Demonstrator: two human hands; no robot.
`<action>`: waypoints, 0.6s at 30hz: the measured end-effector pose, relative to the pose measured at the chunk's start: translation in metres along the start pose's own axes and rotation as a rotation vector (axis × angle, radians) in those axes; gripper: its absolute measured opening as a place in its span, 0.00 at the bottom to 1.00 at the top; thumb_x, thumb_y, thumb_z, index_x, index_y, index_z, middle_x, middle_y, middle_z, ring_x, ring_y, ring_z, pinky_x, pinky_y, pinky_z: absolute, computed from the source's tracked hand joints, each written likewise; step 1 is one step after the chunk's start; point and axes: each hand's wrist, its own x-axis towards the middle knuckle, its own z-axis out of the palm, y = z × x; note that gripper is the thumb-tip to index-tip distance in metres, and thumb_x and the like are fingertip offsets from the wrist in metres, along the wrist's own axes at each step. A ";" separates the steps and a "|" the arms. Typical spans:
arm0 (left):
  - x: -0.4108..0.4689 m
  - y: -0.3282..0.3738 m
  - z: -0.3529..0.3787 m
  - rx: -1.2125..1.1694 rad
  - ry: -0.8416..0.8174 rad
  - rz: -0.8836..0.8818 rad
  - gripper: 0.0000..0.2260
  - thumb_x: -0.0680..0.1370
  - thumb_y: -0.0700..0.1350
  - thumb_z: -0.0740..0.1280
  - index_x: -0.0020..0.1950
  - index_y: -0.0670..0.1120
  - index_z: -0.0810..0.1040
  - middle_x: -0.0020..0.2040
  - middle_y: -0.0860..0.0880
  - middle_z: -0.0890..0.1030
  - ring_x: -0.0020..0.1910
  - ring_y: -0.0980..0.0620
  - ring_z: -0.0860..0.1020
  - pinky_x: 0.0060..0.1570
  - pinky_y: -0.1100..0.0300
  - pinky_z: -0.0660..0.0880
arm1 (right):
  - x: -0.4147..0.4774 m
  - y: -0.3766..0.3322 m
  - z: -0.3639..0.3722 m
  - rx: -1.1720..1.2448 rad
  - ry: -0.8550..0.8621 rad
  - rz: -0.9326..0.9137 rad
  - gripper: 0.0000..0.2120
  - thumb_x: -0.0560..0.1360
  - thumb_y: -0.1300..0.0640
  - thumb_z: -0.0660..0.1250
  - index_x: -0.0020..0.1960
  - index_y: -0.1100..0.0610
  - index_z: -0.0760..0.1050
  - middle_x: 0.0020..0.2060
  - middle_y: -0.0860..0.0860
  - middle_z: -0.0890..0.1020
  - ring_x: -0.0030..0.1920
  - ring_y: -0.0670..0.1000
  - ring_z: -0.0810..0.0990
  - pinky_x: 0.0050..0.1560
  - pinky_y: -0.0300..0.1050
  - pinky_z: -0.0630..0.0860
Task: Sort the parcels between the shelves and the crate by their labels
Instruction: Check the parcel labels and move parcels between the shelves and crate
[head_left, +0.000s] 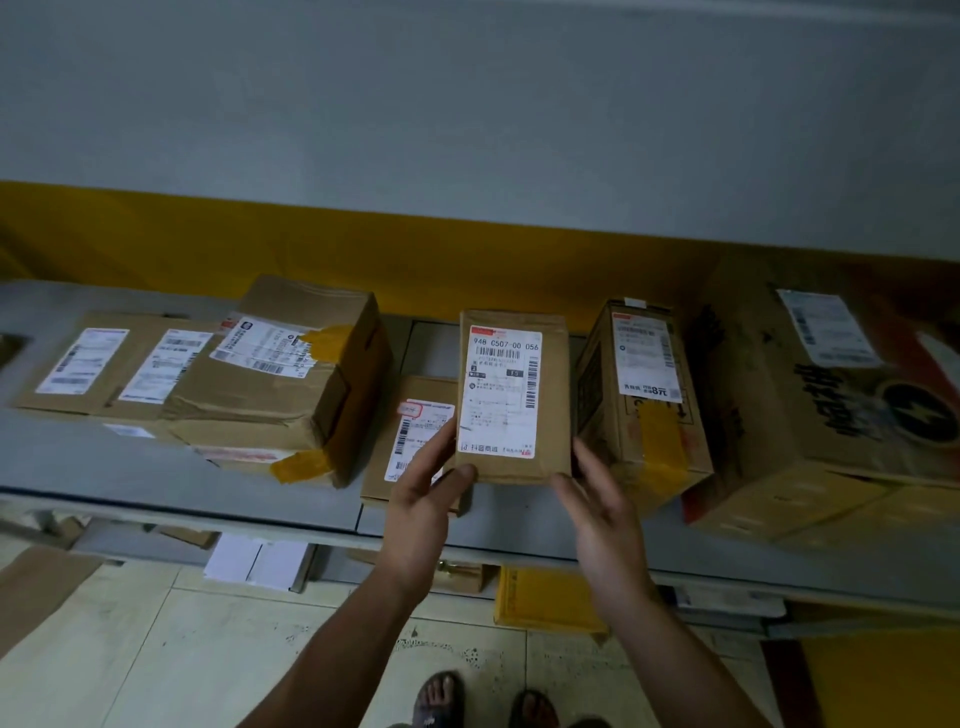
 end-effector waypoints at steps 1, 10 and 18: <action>-0.003 0.001 0.000 -0.003 0.001 0.020 0.21 0.78 0.35 0.64 0.69 0.53 0.73 0.61 0.59 0.81 0.57 0.65 0.78 0.45 0.73 0.75 | -0.002 -0.002 -0.001 0.018 -0.004 -0.018 0.21 0.78 0.58 0.66 0.65 0.39 0.70 0.62 0.38 0.77 0.62 0.35 0.74 0.56 0.28 0.71; -0.018 0.006 0.000 -0.051 0.021 0.155 0.22 0.76 0.36 0.67 0.70 0.47 0.73 0.65 0.50 0.78 0.57 0.60 0.78 0.49 0.66 0.77 | -0.019 -0.014 -0.005 0.152 0.023 -0.152 0.24 0.71 0.60 0.68 0.66 0.51 0.72 0.57 0.37 0.82 0.57 0.38 0.80 0.50 0.31 0.76; -0.018 0.002 0.001 -0.078 0.030 0.144 0.25 0.73 0.38 0.67 0.70 0.47 0.73 0.66 0.49 0.77 0.58 0.58 0.79 0.52 0.63 0.77 | -0.021 -0.014 -0.003 0.155 0.052 -0.162 0.23 0.69 0.58 0.71 0.63 0.47 0.74 0.58 0.41 0.81 0.56 0.38 0.80 0.49 0.30 0.76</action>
